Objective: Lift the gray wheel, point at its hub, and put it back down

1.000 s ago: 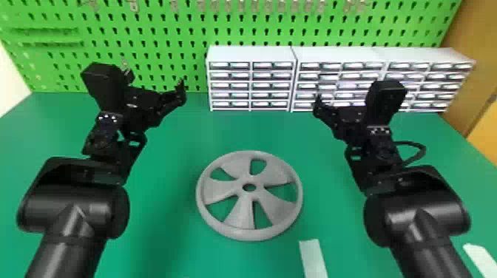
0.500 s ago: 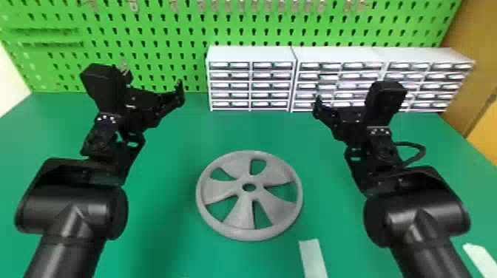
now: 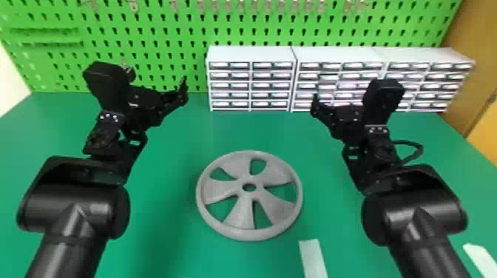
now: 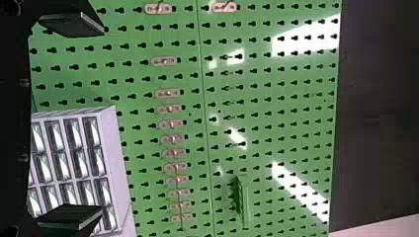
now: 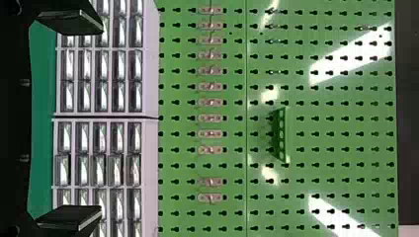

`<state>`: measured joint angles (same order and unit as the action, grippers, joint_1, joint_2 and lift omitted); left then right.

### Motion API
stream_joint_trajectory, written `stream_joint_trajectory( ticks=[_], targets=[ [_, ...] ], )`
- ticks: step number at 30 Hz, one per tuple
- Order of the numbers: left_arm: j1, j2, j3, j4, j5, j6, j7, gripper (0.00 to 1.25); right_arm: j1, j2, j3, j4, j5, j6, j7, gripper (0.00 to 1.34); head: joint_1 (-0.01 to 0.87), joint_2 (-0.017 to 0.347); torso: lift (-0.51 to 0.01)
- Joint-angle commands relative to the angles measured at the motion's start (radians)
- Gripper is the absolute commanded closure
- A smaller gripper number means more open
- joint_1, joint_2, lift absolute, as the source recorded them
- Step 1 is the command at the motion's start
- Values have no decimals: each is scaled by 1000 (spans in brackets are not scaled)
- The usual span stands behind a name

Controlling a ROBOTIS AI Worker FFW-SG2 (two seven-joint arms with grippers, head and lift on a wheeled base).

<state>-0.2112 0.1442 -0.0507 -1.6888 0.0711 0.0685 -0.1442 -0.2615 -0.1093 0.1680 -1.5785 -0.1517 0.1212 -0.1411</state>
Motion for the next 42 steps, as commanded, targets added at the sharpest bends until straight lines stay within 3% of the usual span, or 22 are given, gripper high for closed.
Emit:
stream_joint_trajectory(
  ticks=[1,42],
  targets=[
    [1,0,-6,0,-4,1,-1,28,4,0,1,0,0,0,0,30,692,48,-88],
    [9,-2,5,-3,-8,-2,0,28,-1,0,10,-6,7,-5,0,79,692,48,-88]
  ],
)
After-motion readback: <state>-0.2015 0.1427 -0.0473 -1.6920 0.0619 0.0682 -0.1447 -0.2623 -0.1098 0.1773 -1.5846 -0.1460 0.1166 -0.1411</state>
